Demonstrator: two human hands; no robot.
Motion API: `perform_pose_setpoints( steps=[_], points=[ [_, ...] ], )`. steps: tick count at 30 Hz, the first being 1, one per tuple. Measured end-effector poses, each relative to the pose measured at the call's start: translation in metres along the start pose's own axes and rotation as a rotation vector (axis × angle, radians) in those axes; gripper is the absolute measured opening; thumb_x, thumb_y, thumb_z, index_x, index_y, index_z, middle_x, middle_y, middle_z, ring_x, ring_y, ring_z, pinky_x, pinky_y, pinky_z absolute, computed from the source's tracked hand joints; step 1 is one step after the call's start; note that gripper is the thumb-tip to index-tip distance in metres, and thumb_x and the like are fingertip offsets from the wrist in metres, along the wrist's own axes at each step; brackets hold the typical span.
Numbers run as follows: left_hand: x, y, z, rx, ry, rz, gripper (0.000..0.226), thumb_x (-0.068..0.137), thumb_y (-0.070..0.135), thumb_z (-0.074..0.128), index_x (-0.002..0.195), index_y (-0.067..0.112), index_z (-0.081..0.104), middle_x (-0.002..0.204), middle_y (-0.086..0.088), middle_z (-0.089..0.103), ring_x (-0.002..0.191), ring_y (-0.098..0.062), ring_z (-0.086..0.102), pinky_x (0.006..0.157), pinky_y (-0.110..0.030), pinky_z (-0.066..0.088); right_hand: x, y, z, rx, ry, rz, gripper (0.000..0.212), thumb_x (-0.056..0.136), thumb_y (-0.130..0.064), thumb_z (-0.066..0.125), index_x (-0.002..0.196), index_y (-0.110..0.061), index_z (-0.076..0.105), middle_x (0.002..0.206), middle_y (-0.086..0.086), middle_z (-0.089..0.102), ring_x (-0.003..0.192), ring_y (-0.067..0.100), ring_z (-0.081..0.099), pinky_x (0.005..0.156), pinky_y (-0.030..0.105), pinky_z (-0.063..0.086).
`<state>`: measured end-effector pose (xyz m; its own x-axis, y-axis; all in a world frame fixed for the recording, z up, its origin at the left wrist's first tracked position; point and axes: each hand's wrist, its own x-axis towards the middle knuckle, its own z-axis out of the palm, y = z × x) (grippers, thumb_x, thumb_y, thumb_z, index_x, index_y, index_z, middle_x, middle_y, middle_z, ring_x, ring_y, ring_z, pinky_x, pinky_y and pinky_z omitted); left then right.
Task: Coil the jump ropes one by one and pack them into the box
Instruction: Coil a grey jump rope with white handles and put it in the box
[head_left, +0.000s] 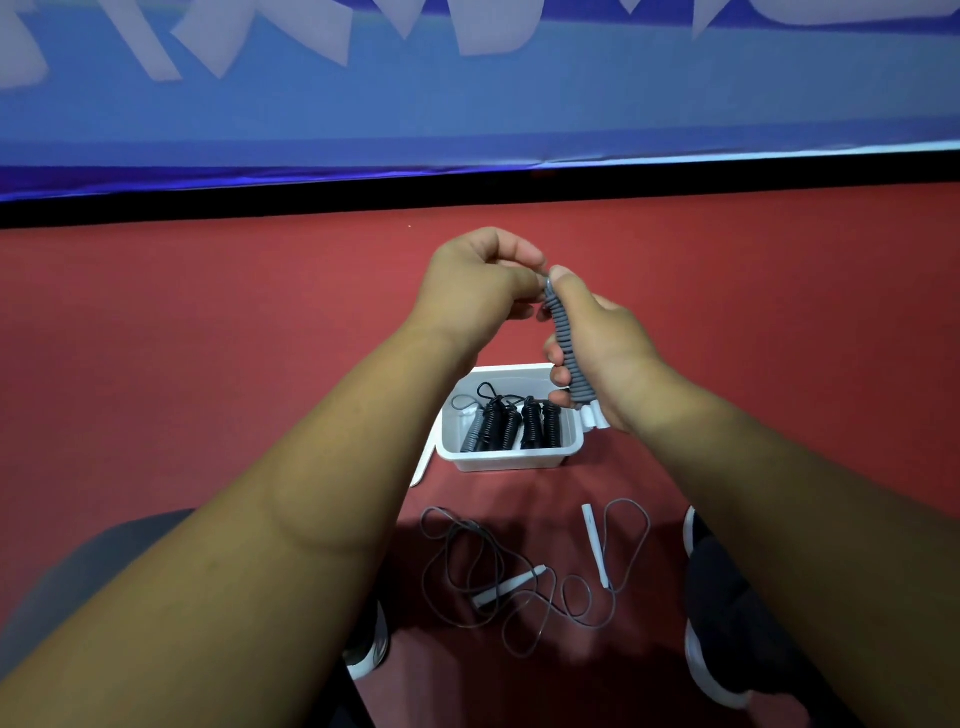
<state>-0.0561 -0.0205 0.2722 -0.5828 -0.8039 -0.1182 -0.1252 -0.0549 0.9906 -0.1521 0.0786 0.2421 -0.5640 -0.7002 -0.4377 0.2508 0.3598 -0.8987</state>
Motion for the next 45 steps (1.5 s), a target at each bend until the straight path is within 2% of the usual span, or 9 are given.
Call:
perform_pose_setpoints(
  steps=[11, 17, 20, 26, 30, 34, 39, 43, 45],
  points=[
    [0.011, -0.011, -0.016, 0.159, -0.087, -0.058, 0.018, 0.089, -0.011, 0.069, 0.098, 0.005, 0.07, 0.08, -0.007, 0.075, 0.074, -0.02, 0.075, 0.072, -0.031, 0.06, 0.004, 0.005, -0.004, 0.08, -0.24, 0.083, 0.047, 0.097, -0.076, 0.053, 0.113, -0.035, 0.067, 0.073, 0.002, 0.058, 0.052, 0.017, 0.051, 0.06, 0.033, 0.051],
    [0.016, -0.003, -0.019, 0.253, -0.069, -0.001, 0.008, 0.092, -0.003, 0.069, 0.095, 0.004, 0.07, 0.079, -0.008, 0.069, 0.07, -0.019, 0.065, 0.084, -0.043, 0.062, 0.008, -0.003, -0.016, 0.095, -0.412, 0.005, 0.021, 0.108, -0.031, 0.061, 0.128, -0.035, 0.065, 0.089, 0.004, 0.06, 0.07, 0.018, 0.062, 0.074, 0.052, 0.063],
    [0.014, -0.003, -0.016, 0.451, -0.047, 0.028, 0.006, 0.091, 0.01, 0.07, 0.09, 0.005, 0.073, 0.081, -0.015, 0.075, 0.073, -0.029, 0.072, 0.083, -0.052, 0.063, 0.011, -0.004, -0.018, -0.11, -0.294, -0.134, 0.025, 0.103, -0.025, 0.068, 0.124, -0.038, 0.065, 0.086, 0.003, 0.061, 0.07, 0.019, 0.067, 0.072, 0.059, 0.064],
    [0.01, 0.0, -0.008, 0.817, -0.063, 0.066, 0.023, 0.094, 0.026, 0.067, 0.086, 0.006, 0.077, 0.082, -0.023, 0.073, 0.066, -0.03, 0.059, 0.068, -0.042, 0.056, 0.013, 0.001, -0.013, -0.475, 0.079, -0.344, 0.024, 0.091, -0.032, 0.071, 0.109, -0.043, 0.061, 0.071, -0.002, 0.06, 0.048, 0.02, 0.068, 0.037, 0.029, 0.048],
    [0.006, -0.001, 0.002, 1.112, -0.076, 0.1, 0.022, 0.091, 0.022, 0.066, 0.073, 0.01, 0.065, 0.063, -0.007, 0.054, 0.062, -0.03, 0.056, 0.06, -0.032, 0.039, 0.023, 0.014, -0.012, -0.823, 0.236, -0.362, 0.029, 0.085, -0.054, 0.067, 0.111, -0.047, 0.054, 0.072, -0.005, 0.068, 0.062, 0.023, 0.069, 0.062, 0.038, 0.057],
    [0.006, -0.007, 0.014, 1.262, -0.094, 0.118, 0.035, 0.094, 0.013, 0.064, 0.065, 0.016, 0.045, 0.068, -0.003, 0.046, 0.053, -0.02, 0.043, 0.058, -0.032, 0.036, 0.028, 0.015, -0.015, -0.915, 0.234, -0.281, 0.026, 0.091, -0.06, 0.061, 0.111, -0.045, 0.053, 0.079, -0.007, 0.068, 0.071, 0.027, 0.066, 0.066, 0.037, 0.055],
    [0.007, -0.015, 0.003, 1.09, -0.116, 0.074, 0.027, 0.093, 0.018, 0.062, 0.068, 0.01, 0.058, 0.061, -0.005, 0.047, 0.058, -0.026, 0.044, 0.049, -0.031, 0.029, 0.029, 0.02, -0.015, -0.853, 0.178, -0.281, 0.023, 0.095, -0.054, 0.063, 0.111, -0.04, 0.054, 0.085, -0.003, 0.068, 0.069, 0.027, 0.065, 0.061, 0.038, 0.054],
    [0.011, -0.019, -0.009, 0.69, -0.144, -0.026, 0.021, 0.099, 0.028, 0.061, 0.089, 0.014, 0.072, 0.079, -0.004, 0.069, 0.072, -0.026, 0.061, 0.061, -0.031, 0.045, 0.023, 0.01, -0.018, -0.757, 0.086, -0.336, 0.025, 0.096, -0.046, 0.066, 0.117, -0.04, 0.053, 0.084, -0.004, 0.065, 0.062, 0.021, 0.061, 0.052, 0.033, 0.044],
    [0.013, -0.017, -0.011, 0.447, -0.16, -0.088, 0.027, 0.106, 0.028, 0.056, 0.101, 0.006, 0.071, 0.097, -0.006, 0.075, 0.08, -0.024, 0.069, 0.075, -0.038, 0.055, 0.02, 0.005, -0.017, -0.696, 0.02, -0.356, 0.032, 0.096, -0.039, 0.063, 0.125, -0.045, 0.051, 0.087, -0.002, 0.066, 0.068, 0.024, 0.065, 0.058, 0.037, 0.053]
  ],
)
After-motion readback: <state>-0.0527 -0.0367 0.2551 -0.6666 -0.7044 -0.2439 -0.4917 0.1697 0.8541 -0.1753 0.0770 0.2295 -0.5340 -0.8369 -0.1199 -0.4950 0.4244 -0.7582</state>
